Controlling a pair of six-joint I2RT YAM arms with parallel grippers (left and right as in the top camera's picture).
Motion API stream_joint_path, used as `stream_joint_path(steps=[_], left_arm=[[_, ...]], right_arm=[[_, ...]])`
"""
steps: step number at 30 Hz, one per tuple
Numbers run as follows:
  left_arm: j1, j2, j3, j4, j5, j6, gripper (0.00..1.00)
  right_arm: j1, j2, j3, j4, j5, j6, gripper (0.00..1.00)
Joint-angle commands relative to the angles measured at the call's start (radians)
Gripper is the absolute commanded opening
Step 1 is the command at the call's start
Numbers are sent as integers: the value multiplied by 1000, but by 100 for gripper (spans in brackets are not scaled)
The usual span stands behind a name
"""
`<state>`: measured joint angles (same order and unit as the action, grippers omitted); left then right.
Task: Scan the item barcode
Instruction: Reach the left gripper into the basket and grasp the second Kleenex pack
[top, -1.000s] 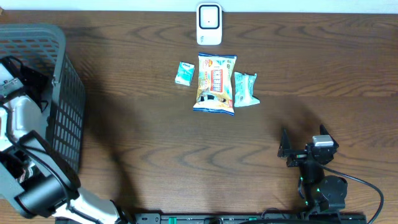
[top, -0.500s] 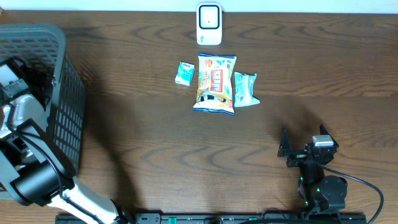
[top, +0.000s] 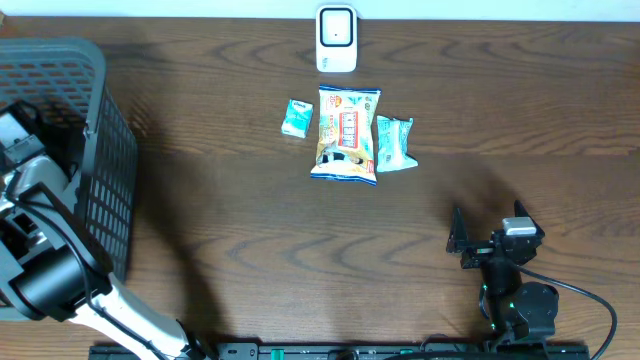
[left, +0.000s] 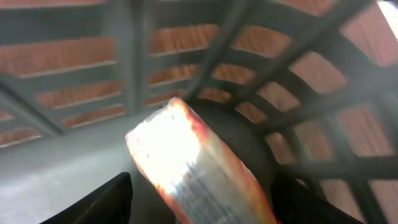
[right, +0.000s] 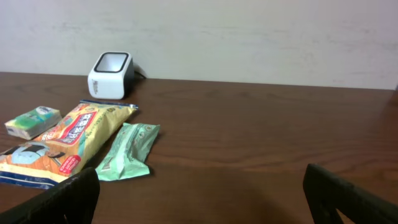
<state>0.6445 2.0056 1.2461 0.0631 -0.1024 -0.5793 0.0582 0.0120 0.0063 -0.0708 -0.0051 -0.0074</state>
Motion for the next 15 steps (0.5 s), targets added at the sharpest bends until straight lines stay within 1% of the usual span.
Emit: stream_joint_path(steps=[1,2,3,5,7,8,9,15], left_arm=[[14,9,3,-17,-2,10,68],[14,9,3,-23,-2,17,63],[13,9,3,-28,-2,31,50],[13,9,3,-42,-2,50,35],[14,9,3,-60,-2,51,22],[14,9,3,-64,-2,51,13],[14,8,3,-73,-2,51,8],[13,-54,3,-144,-1,50,8]], right_arm=[[-5,-5,-1,-5,-1,14,99],[-4,-5,-1,-5,-1,14,99],[-5,-5,-1,-5,-1,14,99],[-5,-5,-1,-5,-1,14,99],[-4,-5,-1,-5,-1,14,99],[-4,-5,-1,-5,-1,14,99],[-4,-5,-1,-5,-1,14,99],[-5,-5,-1,-5,-1,14,99]])
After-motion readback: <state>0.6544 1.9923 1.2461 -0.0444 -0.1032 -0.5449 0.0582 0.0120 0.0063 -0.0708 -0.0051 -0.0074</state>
